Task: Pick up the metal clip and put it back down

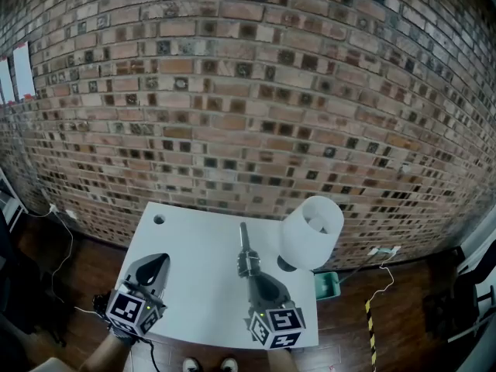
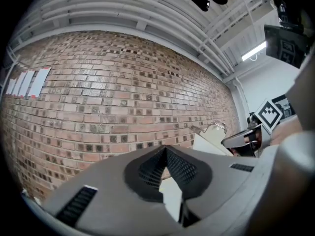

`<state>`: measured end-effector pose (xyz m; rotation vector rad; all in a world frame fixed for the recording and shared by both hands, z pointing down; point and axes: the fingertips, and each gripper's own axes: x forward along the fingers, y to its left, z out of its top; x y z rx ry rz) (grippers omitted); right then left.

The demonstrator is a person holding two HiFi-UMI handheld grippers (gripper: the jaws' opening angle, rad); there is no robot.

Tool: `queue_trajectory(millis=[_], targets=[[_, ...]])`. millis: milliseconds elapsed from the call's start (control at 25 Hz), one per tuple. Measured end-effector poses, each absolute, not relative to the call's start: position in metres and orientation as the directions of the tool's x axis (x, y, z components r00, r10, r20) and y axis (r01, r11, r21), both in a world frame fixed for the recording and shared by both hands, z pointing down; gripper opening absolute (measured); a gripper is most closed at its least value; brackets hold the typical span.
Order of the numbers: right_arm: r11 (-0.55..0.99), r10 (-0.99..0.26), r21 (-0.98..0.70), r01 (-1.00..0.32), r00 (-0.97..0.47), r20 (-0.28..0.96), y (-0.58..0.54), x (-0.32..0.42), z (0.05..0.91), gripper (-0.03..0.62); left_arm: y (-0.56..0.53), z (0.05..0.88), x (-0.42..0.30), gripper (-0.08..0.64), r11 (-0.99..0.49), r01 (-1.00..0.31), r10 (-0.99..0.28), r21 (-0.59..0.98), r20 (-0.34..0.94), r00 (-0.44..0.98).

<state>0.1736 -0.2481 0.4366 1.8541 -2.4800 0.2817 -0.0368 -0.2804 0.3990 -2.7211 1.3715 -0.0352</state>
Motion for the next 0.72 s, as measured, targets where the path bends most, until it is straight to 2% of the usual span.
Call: queue_trajectory(millis=[280,720], targets=[[0.297,-0.933,-0.072,-0.952,-0.305,0.192,-0.251,0.162,0.465,0.000,-0.278,0.408,-0.047,0.015,-0.577,-0.813,-0.816,-0.075,0.008,0.578],[0.381,-0.871,0.041,-0.924,-0.344,0.351,-0.258,0.131,0.549,0.002,-0.269,0.434,-0.078,0.015,-0.544,-0.838,-0.838,-0.053,0.082,0.539]])
